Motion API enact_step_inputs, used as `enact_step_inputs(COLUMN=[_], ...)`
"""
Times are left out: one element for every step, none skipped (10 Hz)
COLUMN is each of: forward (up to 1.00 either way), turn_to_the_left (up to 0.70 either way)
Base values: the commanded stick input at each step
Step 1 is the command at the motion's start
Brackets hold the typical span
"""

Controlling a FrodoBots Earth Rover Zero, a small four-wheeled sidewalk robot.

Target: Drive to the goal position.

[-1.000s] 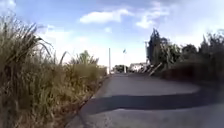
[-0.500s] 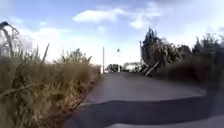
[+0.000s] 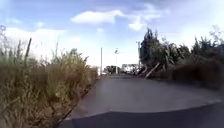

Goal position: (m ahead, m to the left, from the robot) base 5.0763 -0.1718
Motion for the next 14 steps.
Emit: enact_step_inputs(forward=[1.0, 1.0, 1.0, 1.0, 1.0, 1.0, 1.0, 1.0, 1.0, 1.0, 1.0, 1.0, 1.0, 1.0], turn_to_the_left=[0.0, 0.0, 0.0, 0.0, 0.13, 0.14, 0.04, 0.0, 0.0, 0.0, 0.0, 0.0, 0.0, 0.0])
